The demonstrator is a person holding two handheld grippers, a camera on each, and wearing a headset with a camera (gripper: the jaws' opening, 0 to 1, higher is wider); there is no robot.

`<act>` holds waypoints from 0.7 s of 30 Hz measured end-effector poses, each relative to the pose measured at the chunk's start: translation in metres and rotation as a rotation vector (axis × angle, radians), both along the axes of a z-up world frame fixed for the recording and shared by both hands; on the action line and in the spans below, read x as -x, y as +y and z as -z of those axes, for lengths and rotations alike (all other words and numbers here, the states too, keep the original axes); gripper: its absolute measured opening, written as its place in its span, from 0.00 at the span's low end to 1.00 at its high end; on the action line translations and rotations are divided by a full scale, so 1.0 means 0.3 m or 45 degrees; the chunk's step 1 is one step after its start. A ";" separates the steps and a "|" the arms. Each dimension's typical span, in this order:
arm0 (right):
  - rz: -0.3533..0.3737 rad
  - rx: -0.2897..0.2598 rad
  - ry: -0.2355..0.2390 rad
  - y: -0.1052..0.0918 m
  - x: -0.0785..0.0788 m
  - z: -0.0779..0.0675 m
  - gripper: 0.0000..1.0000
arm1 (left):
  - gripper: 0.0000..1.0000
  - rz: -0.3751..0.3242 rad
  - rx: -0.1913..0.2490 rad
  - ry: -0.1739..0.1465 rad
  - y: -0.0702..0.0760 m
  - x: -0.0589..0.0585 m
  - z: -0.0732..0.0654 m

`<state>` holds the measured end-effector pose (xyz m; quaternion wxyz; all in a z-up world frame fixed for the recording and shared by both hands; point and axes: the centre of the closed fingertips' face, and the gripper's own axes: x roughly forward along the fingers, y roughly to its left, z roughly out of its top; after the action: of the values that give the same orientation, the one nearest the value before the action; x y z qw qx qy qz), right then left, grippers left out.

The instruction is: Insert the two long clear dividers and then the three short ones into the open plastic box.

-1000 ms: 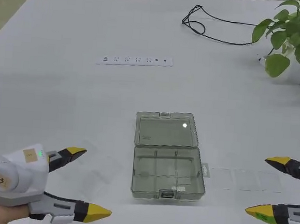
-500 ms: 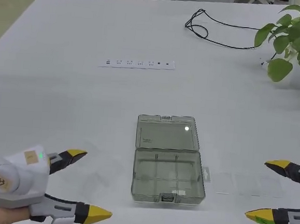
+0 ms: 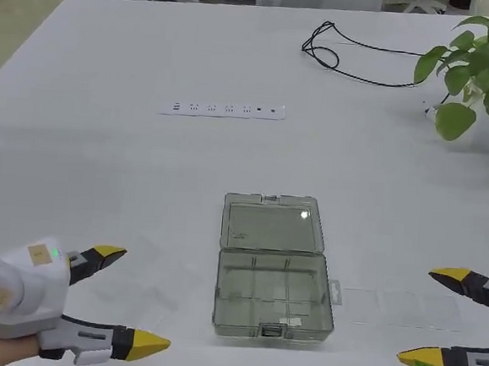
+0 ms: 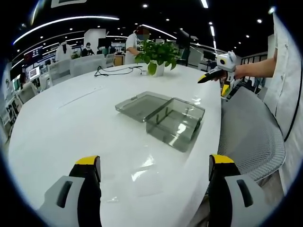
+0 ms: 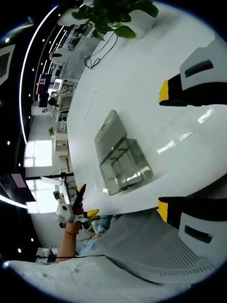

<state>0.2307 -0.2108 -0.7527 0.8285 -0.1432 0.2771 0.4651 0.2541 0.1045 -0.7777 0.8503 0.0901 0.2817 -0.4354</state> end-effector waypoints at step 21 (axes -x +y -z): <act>0.039 -0.013 0.003 -0.007 0.004 0.003 0.78 | 0.78 -0.244 -0.138 0.056 0.147 -0.109 0.045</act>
<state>0.2296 -0.2128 -0.7536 0.8358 -0.1342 0.2780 0.4540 0.2869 0.1486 -0.7912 0.8755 0.0990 0.3307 -0.3382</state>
